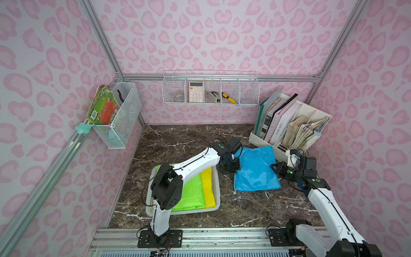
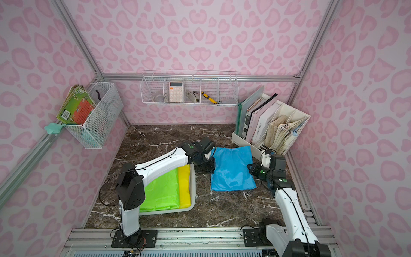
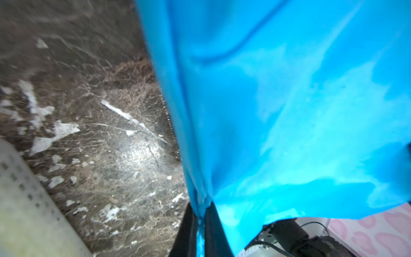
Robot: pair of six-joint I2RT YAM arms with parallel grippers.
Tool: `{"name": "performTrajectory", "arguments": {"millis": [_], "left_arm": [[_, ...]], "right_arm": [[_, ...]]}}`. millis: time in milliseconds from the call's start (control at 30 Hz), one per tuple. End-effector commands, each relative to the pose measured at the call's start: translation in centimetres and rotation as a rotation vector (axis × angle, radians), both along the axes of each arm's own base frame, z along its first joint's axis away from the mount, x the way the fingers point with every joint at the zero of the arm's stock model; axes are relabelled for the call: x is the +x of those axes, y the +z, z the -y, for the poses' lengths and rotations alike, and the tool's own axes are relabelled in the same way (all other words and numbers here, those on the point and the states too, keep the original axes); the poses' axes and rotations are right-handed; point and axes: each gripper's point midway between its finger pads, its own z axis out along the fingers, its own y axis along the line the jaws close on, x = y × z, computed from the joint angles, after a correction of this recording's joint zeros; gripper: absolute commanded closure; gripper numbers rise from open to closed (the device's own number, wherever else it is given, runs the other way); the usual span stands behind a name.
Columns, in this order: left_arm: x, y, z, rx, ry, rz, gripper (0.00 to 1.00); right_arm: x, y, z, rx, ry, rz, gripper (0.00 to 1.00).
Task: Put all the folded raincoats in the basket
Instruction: Pick up the raincoat from the center of the board, then move the basket to the center of the board.
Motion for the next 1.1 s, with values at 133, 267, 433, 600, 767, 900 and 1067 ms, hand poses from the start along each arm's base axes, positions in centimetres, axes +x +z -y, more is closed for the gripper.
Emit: {"name": "performTrajectory", "arguments": {"millis": [133, 267, 433, 600, 767, 900, 1067], "left_arm": [[-0.7, 6.8, -8.4, 0.123, 0.074, 0.090, 1.00], [-2.2, 8.0, -15.5, 0.194, 0.181, 0.094, 1.00], [-6.0, 8.4, -24.5, 0.240, 0.323, 0.124, 1.00], [-10.4, 7.3, -31.3, 0.336, 0.479, 0.091, 1.00], [-11.6, 5.2, -31.1, 0.292, 0.477, 0.035, 1.00], [-11.3, 3.8, -30.6, 0.279, 0.465, 0.015, 1.00], [-11.0, 2.5, -28.8, 0.212, 0.420, -0.038, 1.00]], "right_arm": [[0.1, 7.0, -6.7, 0.178, 0.095, 0.055, 1.00], [-0.3, 8.6, -13.3, 0.295, 0.176, 0.063, 1.00], [-2.2, 7.2, -23.1, 0.375, 0.317, -0.017, 1.00], [-4.5, 4.2, -30.7, 0.354, 0.455, -0.102, 1.00], [-5.6, 0.2, -32.3, 0.328, 0.483, -0.178, 1.00], [-6.4, -2.9, -31.6, 0.292, 0.483, -0.228, 1.00], [-7.2, -5.9, -29.7, 0.224, 0.462, -0.268, 1.00]]}}
